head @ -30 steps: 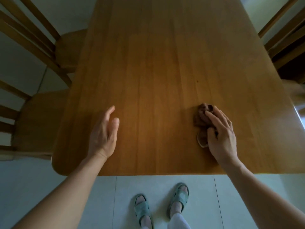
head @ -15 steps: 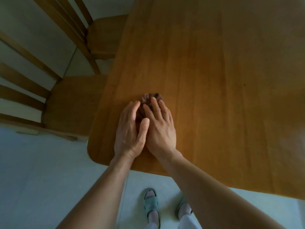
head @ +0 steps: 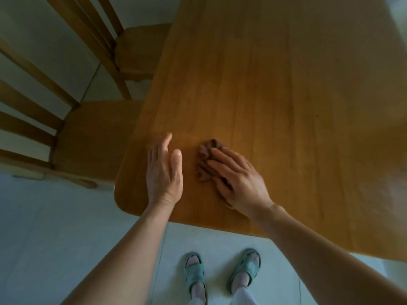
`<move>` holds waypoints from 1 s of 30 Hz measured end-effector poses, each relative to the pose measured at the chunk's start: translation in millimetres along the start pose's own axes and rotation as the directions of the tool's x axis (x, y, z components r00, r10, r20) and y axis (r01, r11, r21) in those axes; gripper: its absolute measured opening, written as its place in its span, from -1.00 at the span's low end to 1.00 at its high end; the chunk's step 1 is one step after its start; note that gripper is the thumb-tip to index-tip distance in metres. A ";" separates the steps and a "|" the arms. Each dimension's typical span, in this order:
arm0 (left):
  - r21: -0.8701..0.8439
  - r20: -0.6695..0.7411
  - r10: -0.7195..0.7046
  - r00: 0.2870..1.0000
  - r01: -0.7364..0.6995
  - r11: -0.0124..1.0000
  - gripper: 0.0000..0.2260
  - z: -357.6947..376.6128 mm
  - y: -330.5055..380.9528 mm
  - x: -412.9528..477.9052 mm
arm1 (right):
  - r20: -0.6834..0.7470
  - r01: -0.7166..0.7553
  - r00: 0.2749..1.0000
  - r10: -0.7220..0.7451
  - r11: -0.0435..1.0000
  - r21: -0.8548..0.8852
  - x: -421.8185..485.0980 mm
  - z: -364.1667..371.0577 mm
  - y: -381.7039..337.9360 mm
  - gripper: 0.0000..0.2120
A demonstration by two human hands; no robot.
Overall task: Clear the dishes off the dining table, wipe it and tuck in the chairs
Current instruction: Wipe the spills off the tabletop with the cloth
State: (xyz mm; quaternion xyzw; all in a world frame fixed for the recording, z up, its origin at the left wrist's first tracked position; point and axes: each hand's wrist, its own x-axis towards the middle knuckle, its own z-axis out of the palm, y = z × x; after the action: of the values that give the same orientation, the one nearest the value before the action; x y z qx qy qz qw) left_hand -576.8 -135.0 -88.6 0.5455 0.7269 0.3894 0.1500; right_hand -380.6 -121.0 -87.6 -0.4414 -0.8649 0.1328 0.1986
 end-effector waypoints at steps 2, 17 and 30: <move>0.025 0.006 -0.021 1.000 0.021 0.999 -0.29 1.0 3.0 -1.1 | -0.055 -0.118 0.992 0.116 0.993 -0.029 -12.2 -14.8 24.4 -0.61; 0.009 -0.019 0.050 0.999 -0.049 0.999 -0.45 5.5 -0.8 3.3 | -0.019 -0.298 0.955 0.297 0.952 -0.070 132.3 30.6 -4.3 -0.58; -0.115 -0.256 -0.062 0.965 0.033 0.993 -0.42 -7.3 -4.4 2.1 | 0.225 0.225 0.947 -0.229 0.973 0.044 70.1 47.3 -68.8 -0.38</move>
State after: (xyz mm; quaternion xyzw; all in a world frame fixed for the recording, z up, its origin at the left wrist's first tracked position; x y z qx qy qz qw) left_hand -585.2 -136.5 -86.6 0.4631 0.7308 0.4928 0.0925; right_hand -488.5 -105.9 -85.7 -0.3191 -0.9257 0.1669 0.1156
